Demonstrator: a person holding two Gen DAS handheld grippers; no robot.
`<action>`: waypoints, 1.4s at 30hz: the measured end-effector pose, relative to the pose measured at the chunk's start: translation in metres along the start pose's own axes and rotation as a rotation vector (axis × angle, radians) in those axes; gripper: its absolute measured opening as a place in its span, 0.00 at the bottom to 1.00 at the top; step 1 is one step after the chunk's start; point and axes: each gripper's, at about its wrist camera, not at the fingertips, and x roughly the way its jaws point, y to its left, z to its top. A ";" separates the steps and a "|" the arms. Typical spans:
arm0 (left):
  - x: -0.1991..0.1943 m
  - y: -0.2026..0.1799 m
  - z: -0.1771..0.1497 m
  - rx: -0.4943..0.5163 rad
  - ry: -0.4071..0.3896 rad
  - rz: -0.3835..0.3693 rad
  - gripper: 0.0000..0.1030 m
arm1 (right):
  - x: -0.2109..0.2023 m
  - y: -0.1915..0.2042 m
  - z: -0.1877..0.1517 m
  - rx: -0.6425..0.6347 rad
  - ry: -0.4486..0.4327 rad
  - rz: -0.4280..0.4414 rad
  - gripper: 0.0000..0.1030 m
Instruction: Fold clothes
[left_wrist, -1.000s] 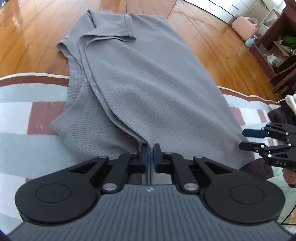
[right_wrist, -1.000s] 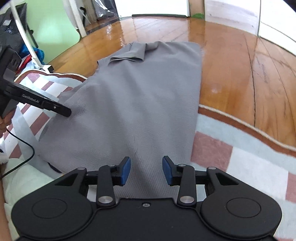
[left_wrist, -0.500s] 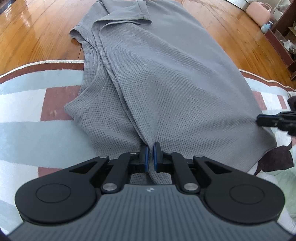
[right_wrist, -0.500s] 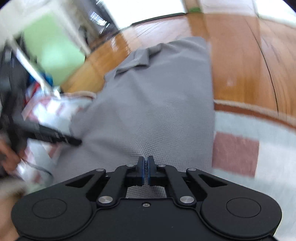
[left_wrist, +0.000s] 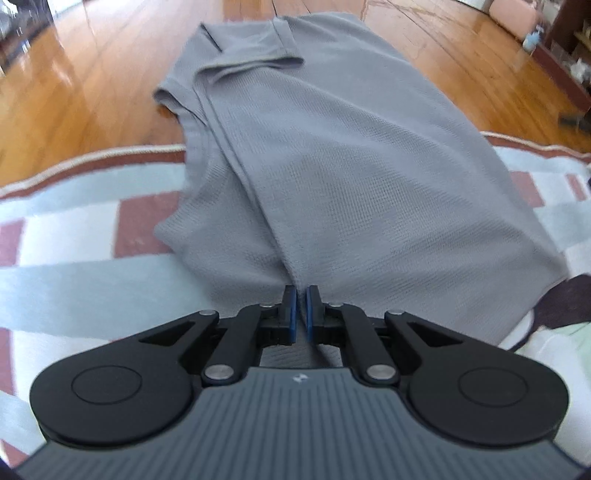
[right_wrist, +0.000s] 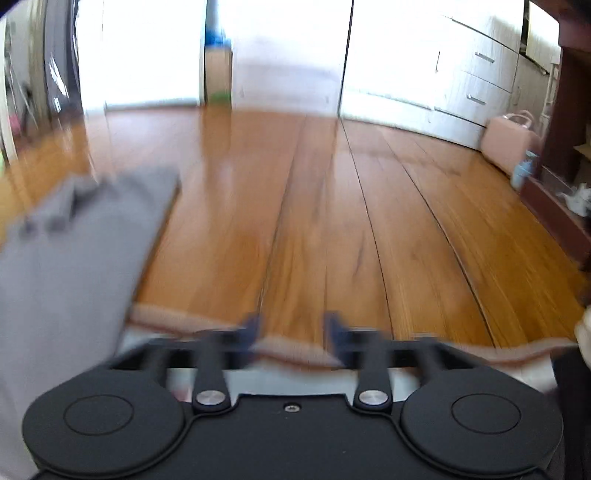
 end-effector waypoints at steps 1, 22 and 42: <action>0.000 -0.001 0.000 0.017 0.002 0.046 0.04 | 0.006 -0.011 0.011 0.038 -0.001 0.037 0.77; -0.010 0.009 0.081 -0.029 -0.097 -0.012 0.41 | 0.034 0.002 0.039 0.105 0.296 0.368 0.76; 0.130 0.004 0.256 0.249 -0.125 0.093 0.85 | 0.175 0.139 0.200 -0.285 0.479 0.318 0.77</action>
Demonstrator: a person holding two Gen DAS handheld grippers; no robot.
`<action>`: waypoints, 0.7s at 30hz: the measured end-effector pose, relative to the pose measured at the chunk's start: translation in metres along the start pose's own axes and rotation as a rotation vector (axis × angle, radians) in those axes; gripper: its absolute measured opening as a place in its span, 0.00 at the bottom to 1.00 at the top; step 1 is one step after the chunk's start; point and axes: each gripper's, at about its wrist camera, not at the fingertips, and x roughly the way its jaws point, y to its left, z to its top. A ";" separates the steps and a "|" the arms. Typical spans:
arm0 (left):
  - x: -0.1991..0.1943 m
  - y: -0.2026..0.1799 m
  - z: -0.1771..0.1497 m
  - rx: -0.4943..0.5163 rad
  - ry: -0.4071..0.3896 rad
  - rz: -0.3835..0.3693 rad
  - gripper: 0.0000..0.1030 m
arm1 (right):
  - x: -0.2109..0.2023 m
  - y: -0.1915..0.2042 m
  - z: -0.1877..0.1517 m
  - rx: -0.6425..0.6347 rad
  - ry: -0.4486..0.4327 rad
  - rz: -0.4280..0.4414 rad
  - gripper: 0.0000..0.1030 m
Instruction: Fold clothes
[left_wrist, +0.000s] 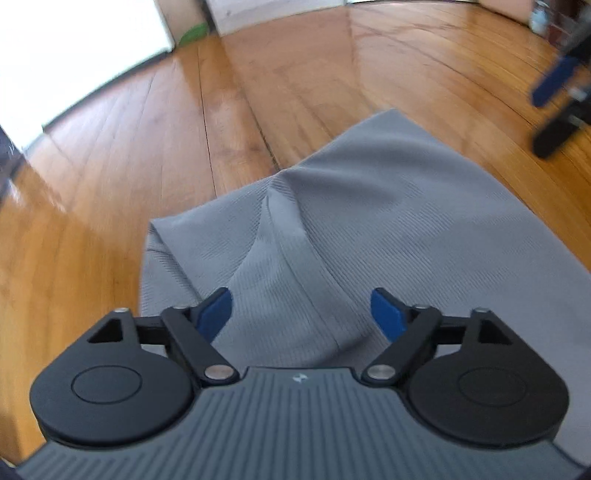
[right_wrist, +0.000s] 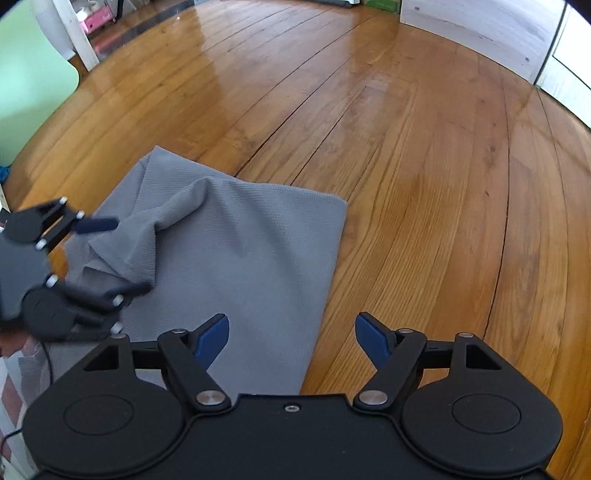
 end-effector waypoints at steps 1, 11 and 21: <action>0.008 0.007 0.004 -0.011 0.015 -0.031 0.85 | 0.003 -0.001 0.003 0.006 0.012 -0.005 0.77; 0.011 0.063 0.022 -0.067 0.016 -0.002 0.08 | 0.018 0.025 0.043 -0.270 0.058 -0.075 0.76; -0.009 0.091 0.029 -0.084 -0.031 0.042 0.08 | 0.079 -0.017 0.049 -0.133 -0.014 0.012 0.77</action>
